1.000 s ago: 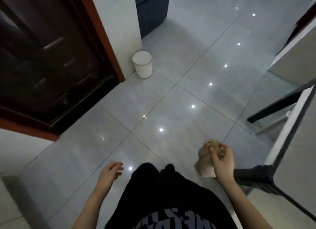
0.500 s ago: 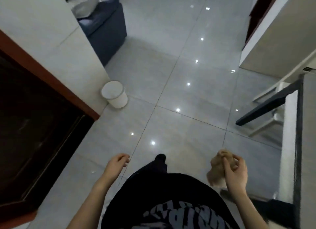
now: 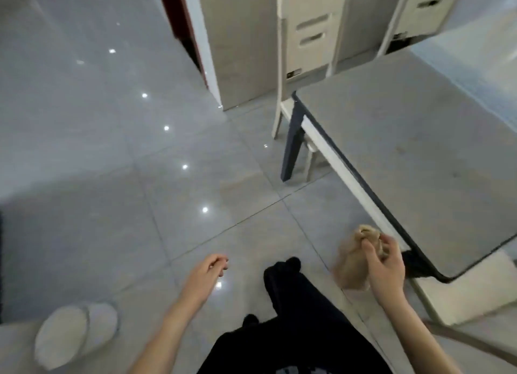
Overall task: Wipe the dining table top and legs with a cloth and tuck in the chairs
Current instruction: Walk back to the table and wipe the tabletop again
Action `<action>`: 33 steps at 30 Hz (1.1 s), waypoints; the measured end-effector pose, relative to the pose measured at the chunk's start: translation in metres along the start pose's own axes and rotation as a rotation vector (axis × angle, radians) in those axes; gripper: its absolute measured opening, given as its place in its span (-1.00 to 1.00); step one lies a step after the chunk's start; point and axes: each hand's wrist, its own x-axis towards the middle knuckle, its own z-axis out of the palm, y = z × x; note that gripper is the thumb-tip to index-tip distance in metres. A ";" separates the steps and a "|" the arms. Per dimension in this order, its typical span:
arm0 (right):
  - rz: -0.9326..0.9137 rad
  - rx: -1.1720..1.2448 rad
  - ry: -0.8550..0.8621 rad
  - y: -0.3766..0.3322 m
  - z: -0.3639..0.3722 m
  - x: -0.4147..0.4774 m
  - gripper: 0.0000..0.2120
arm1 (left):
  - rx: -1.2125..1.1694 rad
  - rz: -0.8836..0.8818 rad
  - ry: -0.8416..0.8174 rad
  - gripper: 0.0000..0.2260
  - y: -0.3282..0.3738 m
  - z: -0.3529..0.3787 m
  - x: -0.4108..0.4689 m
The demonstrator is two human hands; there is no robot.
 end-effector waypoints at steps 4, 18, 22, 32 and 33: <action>-0.022 0.114 0.116 -0.022 -0.009 0.040 -0.83 | 0.170 0.185 -0.080 -0.85 0.086 0.027 0.064; 0.108 0.102 0.578 -0.007 -0.087 0.145 -0.75 | 0.908 0.950 -0.531 -0.38 0.319 0.227 0.215; 0.187 -0.088 0.691 0.024 -0.111 0.152 -0.73 | 1.054 1.139 -0.658 -0.43 0.345 0.291 0.244; 0.434 -0.551 0.734 0.110 -0.103 0.230 -0.64 | 1.291 1.612 -0.909 -0.51 0.346 0.446 0.304; 0.433 -0.601 0.736 0.113 -0.093 0.236 -0.64 | 1.301 1.619 -0.919 -0.51 0.343 0.454 0.308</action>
